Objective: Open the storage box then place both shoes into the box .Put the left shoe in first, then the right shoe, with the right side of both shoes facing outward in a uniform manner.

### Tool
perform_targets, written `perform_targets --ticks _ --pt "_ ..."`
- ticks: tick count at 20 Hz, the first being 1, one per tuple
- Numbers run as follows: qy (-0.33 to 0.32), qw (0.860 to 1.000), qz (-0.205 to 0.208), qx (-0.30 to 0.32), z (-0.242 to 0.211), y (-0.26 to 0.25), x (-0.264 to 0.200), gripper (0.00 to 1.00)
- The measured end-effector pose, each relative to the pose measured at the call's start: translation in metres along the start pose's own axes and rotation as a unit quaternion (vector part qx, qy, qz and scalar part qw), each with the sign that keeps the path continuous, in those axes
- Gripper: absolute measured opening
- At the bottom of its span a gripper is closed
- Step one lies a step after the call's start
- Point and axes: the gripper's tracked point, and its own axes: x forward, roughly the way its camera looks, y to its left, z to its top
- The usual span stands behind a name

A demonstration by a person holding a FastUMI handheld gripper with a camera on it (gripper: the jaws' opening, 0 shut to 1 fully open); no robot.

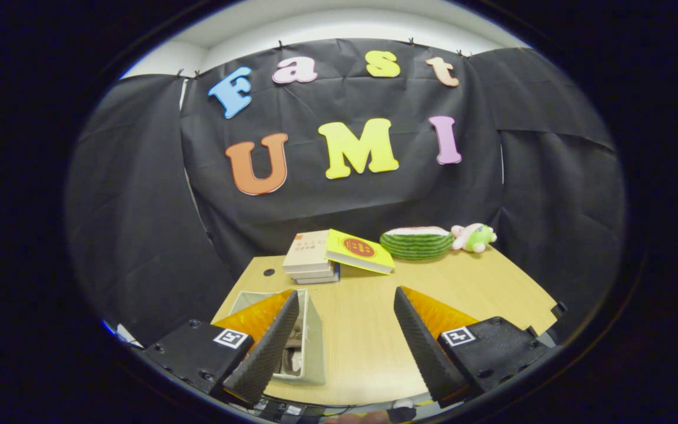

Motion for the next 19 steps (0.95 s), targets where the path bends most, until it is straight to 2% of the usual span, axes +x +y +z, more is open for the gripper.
perform_targets --ticks 19 --pt "-0.004 1.000 0.010 -0.011 0.0007 0.0084 0.0051 1.00"
